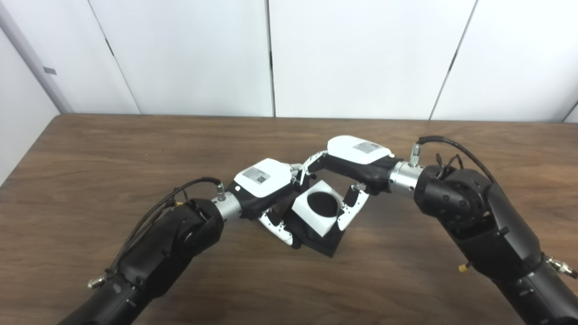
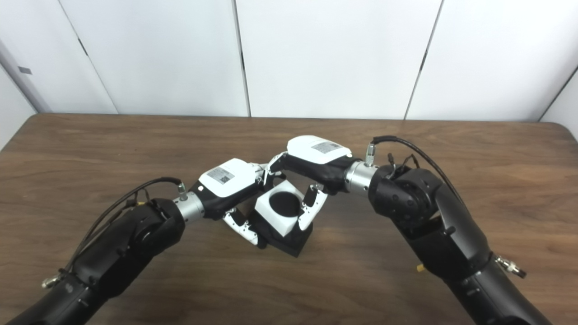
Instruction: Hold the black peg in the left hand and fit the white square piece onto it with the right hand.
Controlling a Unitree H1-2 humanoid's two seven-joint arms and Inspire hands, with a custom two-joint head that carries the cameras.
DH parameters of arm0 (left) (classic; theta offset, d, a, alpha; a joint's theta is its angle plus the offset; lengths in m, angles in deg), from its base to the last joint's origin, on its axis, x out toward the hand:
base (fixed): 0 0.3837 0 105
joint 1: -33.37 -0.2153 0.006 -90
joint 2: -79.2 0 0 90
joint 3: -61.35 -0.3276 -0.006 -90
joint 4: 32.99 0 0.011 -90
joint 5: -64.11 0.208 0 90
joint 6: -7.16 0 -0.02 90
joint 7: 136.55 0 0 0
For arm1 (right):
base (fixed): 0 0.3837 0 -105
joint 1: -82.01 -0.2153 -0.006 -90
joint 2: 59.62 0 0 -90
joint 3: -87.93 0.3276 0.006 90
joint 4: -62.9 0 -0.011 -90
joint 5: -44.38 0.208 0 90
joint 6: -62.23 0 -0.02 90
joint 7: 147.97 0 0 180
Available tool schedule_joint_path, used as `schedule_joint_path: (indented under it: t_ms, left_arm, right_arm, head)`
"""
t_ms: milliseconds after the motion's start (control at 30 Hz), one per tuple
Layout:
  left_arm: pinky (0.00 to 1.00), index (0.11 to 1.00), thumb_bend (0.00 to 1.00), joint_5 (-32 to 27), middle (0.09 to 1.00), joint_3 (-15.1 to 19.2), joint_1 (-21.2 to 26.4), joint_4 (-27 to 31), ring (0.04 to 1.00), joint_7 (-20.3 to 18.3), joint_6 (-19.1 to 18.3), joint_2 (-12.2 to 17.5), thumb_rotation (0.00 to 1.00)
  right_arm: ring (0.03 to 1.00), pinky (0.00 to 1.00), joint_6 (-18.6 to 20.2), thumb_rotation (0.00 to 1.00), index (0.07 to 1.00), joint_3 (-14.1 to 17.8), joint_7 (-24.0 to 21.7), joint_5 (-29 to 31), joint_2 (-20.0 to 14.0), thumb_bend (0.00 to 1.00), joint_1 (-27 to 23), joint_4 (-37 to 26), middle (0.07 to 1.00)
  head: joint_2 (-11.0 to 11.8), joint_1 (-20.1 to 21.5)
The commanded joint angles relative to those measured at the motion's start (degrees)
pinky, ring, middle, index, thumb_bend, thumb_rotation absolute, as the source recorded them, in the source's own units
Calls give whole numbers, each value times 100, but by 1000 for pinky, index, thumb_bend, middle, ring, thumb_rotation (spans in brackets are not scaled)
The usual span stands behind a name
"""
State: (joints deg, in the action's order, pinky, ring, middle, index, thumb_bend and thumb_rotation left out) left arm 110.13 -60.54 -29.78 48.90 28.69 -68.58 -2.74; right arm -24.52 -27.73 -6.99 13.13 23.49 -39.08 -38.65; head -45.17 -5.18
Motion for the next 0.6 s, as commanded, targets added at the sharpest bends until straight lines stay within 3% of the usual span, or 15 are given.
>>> schedule_joint_path:
  t_ms: [0, 567]
  left_arm:
    - [900, 492, 520, 349, 886, -234, -1, 35, 955, -252, 1, -63, 82]
    - [891, 492, 520, 259, 906, -181, 23, 28, 979, -278, -12, -42, 82]
  right_arm:
    - [831, 792, -217, 131, 480, -248, -130, -23, 59, 522, -81, 100, 772]
    - [818, 775, -268, 142, 493, -277, -30, -88, -114, 524, -21, 252, 785]
  head:
    - [-2, -9]
    - [-10, 10]
